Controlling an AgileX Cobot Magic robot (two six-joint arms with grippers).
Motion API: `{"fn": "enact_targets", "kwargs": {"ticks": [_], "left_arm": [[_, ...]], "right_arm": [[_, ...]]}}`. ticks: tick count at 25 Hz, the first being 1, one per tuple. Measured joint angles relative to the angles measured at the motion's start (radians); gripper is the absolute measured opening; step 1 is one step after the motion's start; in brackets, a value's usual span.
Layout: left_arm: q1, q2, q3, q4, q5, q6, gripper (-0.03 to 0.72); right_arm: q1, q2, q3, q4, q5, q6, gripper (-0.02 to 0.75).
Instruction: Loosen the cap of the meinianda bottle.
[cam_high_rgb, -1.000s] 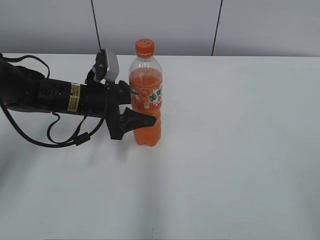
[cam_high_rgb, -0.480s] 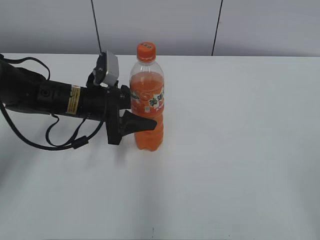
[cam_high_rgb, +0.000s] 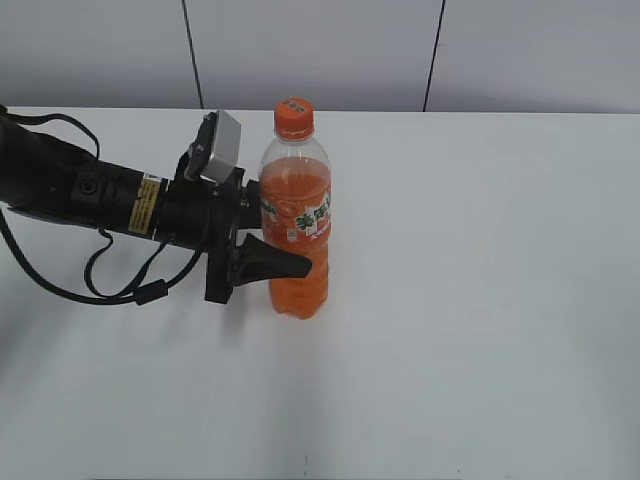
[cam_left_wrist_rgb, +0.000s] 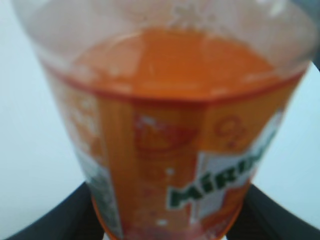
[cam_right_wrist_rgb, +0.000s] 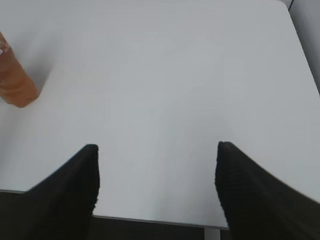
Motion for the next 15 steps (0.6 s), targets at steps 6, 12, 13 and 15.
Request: {"fn": "enact_targets", "kwargs": {"ticks": [6, 12, 13, 15], "left_arm": [[0.0, 0.0, 0.0, 0.002, -0.001, -0.004, 0.402], [0.0, -0.001, 0.0, 0.005, -0.002, -0.004, 0.402], [0.0, -0.001, 0.0, 0.005, -0.002, -0.004, 0.402], [0.0, -0.001, 0.0, 0.006, -0.002, -0.004, 0.402]], "right_arm": [[0.0, 0.279, -0.14, 0.0, 0.003, 0.0, 0.489], [0.0, 0.586, -0.32, 0.0, 0.089, 0.015, 0.48], [0.0, 0.639, -0.353, 0.0, 0.097, 0.021, 0.481], [0.0, 0.739, -0.412, 0.0, 0.102, 0.032, 0.481]]}}
